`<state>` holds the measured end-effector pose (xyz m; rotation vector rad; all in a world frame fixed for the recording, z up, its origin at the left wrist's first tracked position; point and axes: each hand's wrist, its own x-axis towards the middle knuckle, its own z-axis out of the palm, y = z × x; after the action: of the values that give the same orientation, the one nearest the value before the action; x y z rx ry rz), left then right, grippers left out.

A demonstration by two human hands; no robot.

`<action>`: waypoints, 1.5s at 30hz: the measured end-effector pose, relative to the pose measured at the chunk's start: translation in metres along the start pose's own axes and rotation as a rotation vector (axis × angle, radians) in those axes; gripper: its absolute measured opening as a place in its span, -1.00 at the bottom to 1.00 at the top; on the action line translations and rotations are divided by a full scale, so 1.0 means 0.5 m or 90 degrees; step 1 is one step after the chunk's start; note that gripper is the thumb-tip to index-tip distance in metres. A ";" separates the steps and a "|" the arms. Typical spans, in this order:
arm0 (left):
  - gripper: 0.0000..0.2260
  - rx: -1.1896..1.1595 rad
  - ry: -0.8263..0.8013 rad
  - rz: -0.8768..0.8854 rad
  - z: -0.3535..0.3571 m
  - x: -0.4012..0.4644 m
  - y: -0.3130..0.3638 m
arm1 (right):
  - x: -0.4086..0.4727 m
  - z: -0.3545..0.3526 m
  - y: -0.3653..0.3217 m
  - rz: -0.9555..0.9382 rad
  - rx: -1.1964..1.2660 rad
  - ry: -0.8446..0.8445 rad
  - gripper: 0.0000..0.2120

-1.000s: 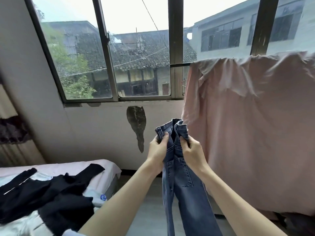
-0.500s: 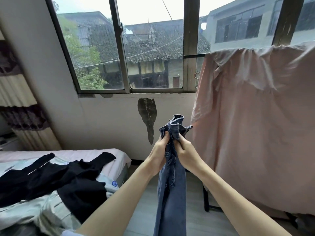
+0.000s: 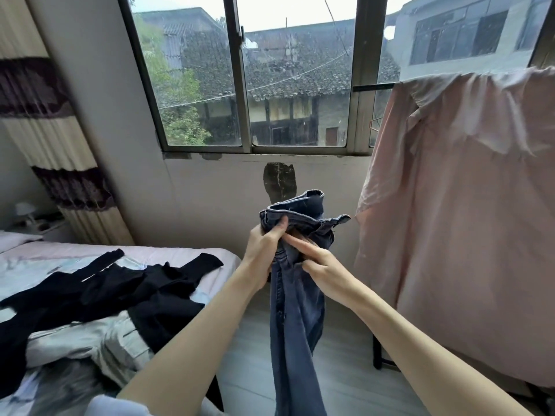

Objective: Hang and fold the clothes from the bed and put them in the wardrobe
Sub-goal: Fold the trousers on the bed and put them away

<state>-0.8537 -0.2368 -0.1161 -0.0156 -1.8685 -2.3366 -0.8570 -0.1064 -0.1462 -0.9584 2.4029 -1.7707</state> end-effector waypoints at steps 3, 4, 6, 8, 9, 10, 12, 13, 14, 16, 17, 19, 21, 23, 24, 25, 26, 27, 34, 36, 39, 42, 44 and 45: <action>-0.82 -0.018 0.023 0.000 -0.020 0.009 0.012 | 0.001 -0.017 0.008 -0.006 0.010 0.246 -0.59; -0.83 -0.018 0.023 -0.005 -0.028 0.011 0.017 | 0.003 -0.028 0.015 -0.006 0.014 0.343 -0.66; -0.86 -0.038 0.018 -0.012 -0.044 0.014 0.026 | 0.010 -0.057 0.034 0.027 0.004 0.444 -0.75; -0.85 -0.062 0.008 -0.017 -0.057 0.015 0.032 | 0.019 -0.078 0.043 0.097 0.025 0.385 -0.60; -0.84 -0.069 0.005 -0.020 -0.061 0.016 0.033 | 0.023 -0.082 0.043 0.120 0.070 0.339 -0.61; -0.83 -0.072 0.006 -0.022 -0.066 0.017 0.033 | 0.026 -0.080 0.040 0.123 0.124 0.302 -0.71; -0.82 -0.066 0.002 -0.026 -0.079 0.018 0.035 | 0.032 -0.074 0.034 0.090 0.178 0.292 -0.90; -0.83 -0.060 -0.007 -0.029 -0.086 0.017 0.036 | 0.033 -0.075 0.032 0.069 0.185 0.303 -0.90; -0.83 -0.048 -0.020 -0.029 -0.093 0.017 0.039 | 0.036 -0.081 0.031 0.054 0.201 0.305 -0.88; -0.83 -0.009 -0.049 -0.016 -0.109 0.018 0.053 | 0.044 -0.089 0.023 0.041 0.231 0.281 -0.87; -0.83 0.011 -0.063 -0.009 -0.115 0.018 0.061 | 0.048 -0.090 0.019 0.036 0.245 0.265 -0.86; -0.82 0.048 -0.093 0.006 -0.122 0.015 0.079 | 0.061 -0.087 0.014 0.042 0.300 0.249 -0.85; -0.79 0.073 -0.121 0.022 -0.126 0.010 0.091 | 0.073 -0.079 0.012 0.064 0.369 0.241 -0.83; -0.73 0.088 -0.131 0.041 -0.130 0.005 0.096 | 0.085 -0.076 0.012 0.077 0.381 0.250 -0.81; -0.69 0.093 -0.135 0.049 -0.131 0.004 0.098 | 0.089 -0.077 0.012 0.080 0.373 0.256 -0.81; -0.66 0.101 -0.136 0.058 -0.136 0.003 0.100 | 0.094 -0.075 0.010 0.082 0.365 0.255 -0.81; -0.64 0.115 -0.133 0.070 -0.139 0.004 0.100 | 0.099 -0.075 0.010 0.083 0.361 0.249 -0.81; -0.61 0.129 -0.123 0.081 -0.142 0.005 0.102 | 0.104 -0.073 0.007 0.082 0.357 0.240 -0.81; -0.52 0.070 -0.012 0.065 -0.162 0.009 0.141 | 0.133 -0.079 -0.021 0.021 0.299 0.235 -0.78; -0.50 0.078 -0.022 0.053 -0.165 0.007 0.153 | 0.142 -0.077 -0.028 0.015 0.313 0.212 -0.78; -0.44 0.072 -0.048 0.047 -0.170 0.000 0.161 | 0.153 -0.077 -0.025 0.026 0.352 0.182 -0.79; -0.43 0.042 -0.067 0.067 -0.176 -0.007 0.159 | 0.157 -0.073 -0.021 0.029 0.422 0.160 -0.81; -0.43 0.042 -0.067 0.077 -0.178 -0.013 0.155 | 0.156 -0.063 -0.020 0.028 0.426 0.151 -0.81; -0.44 0.043 -0.066 0.081 -0.180 -0.016 0.152 | 0.156 -0.056 -0.020 0.031 0.430 0.144 -0.80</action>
<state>-0.8289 -0.3397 -0.0632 -0.2461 -1.9300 -2.2270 -0.9257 -0.1208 -0.1009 -0.6293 1.6596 -2.5127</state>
